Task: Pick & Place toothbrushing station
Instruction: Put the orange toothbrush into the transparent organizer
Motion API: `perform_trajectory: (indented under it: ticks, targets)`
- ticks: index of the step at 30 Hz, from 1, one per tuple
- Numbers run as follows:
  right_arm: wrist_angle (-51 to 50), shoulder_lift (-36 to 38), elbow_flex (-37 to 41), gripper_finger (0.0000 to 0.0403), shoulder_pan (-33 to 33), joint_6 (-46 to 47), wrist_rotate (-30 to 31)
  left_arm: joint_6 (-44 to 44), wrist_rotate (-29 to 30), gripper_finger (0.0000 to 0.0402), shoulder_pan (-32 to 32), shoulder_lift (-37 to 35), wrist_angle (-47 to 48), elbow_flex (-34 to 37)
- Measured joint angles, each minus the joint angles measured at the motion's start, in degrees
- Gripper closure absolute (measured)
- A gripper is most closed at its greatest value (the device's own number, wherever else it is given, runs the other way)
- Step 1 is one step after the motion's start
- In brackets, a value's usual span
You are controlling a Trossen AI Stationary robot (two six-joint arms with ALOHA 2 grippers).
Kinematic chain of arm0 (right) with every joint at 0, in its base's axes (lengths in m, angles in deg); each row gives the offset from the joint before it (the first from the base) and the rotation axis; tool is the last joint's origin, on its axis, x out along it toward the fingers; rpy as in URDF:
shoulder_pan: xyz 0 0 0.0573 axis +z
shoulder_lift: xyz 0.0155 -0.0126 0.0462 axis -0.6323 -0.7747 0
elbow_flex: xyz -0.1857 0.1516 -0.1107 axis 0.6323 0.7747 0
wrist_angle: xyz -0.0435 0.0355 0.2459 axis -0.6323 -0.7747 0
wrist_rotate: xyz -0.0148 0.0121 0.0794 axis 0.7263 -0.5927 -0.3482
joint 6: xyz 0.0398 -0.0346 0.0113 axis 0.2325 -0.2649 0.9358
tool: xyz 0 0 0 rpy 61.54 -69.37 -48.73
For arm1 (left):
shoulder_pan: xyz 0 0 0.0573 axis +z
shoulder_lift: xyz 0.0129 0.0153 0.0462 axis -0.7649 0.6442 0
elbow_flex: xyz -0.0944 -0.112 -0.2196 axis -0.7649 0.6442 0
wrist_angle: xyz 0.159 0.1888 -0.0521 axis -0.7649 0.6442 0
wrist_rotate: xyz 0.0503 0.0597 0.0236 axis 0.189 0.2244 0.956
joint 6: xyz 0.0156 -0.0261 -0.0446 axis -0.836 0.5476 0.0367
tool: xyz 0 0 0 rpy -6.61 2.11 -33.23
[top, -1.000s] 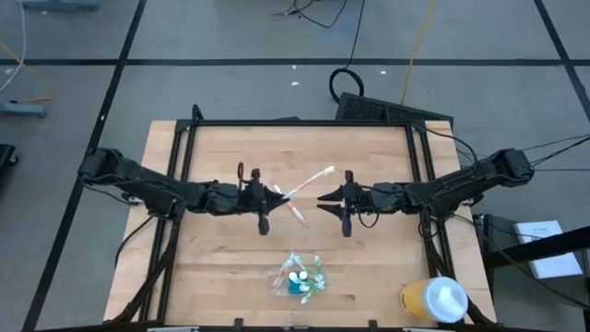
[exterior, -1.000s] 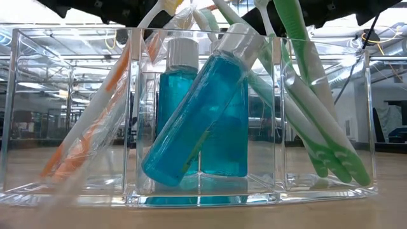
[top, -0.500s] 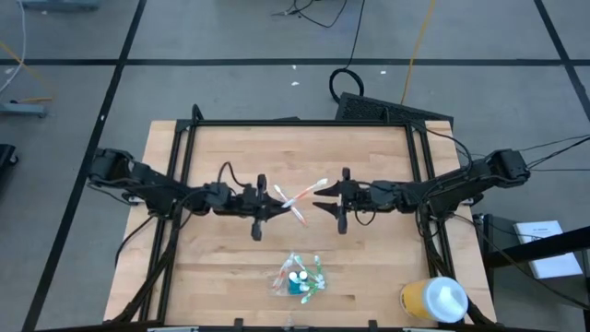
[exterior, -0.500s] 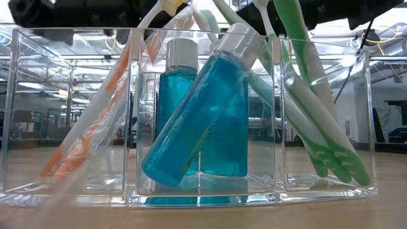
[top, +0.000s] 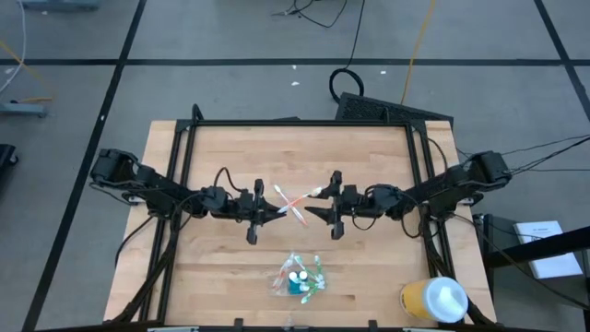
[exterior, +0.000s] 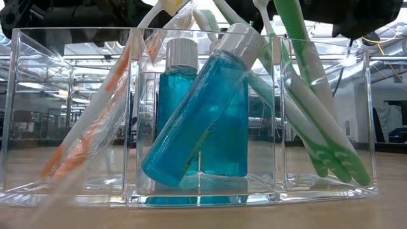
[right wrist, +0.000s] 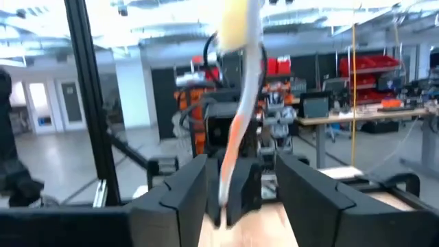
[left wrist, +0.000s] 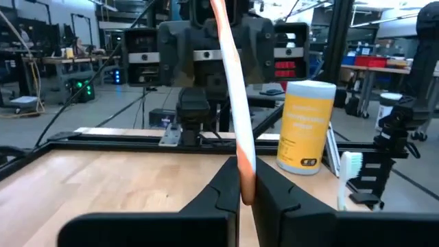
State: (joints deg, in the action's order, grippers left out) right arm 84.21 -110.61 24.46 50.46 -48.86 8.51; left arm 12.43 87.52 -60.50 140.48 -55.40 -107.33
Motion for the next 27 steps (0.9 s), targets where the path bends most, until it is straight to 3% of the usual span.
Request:
perform_trajectory:
  ticks: [4,17,27]
  targets:
    - [5.66,-2.22,0.00,0.0232,-0.41,-0.07,0.08,0.04,0.02,0.0388,-0.85,-0.02,1.29,0.00]
    - [8.22,-2.20,0.00,0.0251,0.51,-2.37,-0.13,-0.23,2.84,0.0388,-2.93,-0.02,3.95,-0.04]
    - [9.15,-2.18,0.00,0.0347,0.53,-2.49,-2.93,0.09,3.80,0.0388,-2.93,-0.04,5.31,-0.04]
